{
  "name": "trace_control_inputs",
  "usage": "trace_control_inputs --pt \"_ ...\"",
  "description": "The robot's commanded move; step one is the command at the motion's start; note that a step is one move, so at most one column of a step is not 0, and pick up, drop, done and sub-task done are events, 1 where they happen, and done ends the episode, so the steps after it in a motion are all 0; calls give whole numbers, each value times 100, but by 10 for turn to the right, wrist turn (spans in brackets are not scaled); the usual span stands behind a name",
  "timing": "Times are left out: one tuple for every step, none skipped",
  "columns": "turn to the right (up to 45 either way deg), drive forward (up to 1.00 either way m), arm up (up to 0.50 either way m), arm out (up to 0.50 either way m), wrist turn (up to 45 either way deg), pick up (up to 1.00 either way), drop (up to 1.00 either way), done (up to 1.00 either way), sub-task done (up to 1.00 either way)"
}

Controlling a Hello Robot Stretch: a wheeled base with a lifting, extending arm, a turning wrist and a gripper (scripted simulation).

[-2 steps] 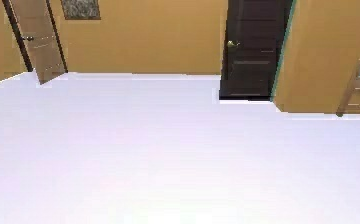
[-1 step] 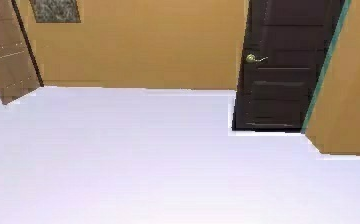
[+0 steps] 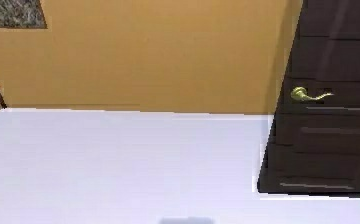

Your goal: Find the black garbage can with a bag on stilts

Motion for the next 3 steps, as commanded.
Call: trace_control_inputs --pt "30 0 0 0 0 0 0 0 0" --pt "0 100 0 0 0 0 0 0 0" --pt "30 0 0 0 0 0 0 0 0"
